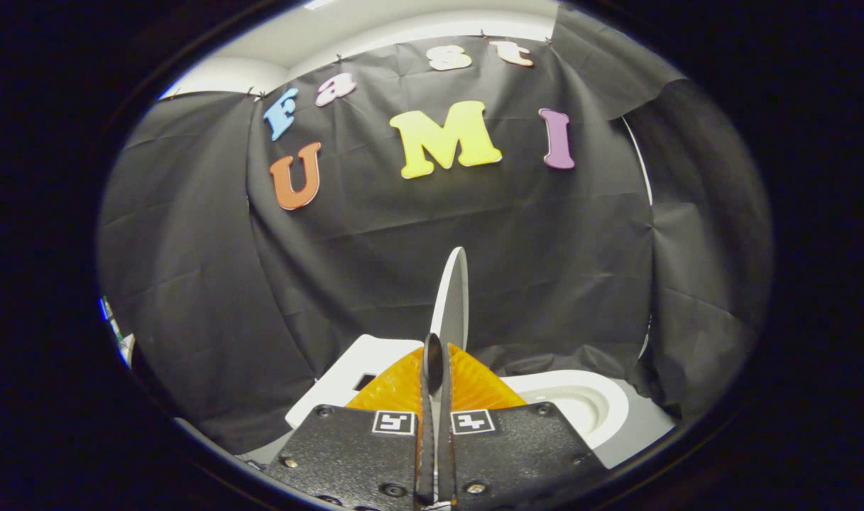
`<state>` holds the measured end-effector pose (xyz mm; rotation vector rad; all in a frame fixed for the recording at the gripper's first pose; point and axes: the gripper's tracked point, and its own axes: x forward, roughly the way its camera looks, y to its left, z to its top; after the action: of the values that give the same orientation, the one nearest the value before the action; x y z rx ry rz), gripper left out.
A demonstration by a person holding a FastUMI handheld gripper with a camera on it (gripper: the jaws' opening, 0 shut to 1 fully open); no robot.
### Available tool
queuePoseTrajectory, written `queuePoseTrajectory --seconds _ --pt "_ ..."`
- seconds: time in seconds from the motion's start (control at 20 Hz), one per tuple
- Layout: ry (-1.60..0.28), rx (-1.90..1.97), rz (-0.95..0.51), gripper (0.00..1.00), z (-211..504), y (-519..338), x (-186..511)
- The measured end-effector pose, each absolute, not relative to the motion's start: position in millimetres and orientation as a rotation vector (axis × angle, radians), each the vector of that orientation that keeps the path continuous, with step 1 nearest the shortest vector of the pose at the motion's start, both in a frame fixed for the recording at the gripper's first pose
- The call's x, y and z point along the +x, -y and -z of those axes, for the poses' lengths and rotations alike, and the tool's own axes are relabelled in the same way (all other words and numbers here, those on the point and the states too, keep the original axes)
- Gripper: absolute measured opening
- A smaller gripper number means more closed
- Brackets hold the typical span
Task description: Open the toilet lid.
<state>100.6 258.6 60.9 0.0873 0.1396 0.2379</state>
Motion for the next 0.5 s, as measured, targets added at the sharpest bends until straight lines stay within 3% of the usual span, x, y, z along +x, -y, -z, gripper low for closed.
queuePoseTrajectory --seconds 0.5 --pt "-0.159 -0.029 -0.293 0.06 -55.2 -328.4 101.2"
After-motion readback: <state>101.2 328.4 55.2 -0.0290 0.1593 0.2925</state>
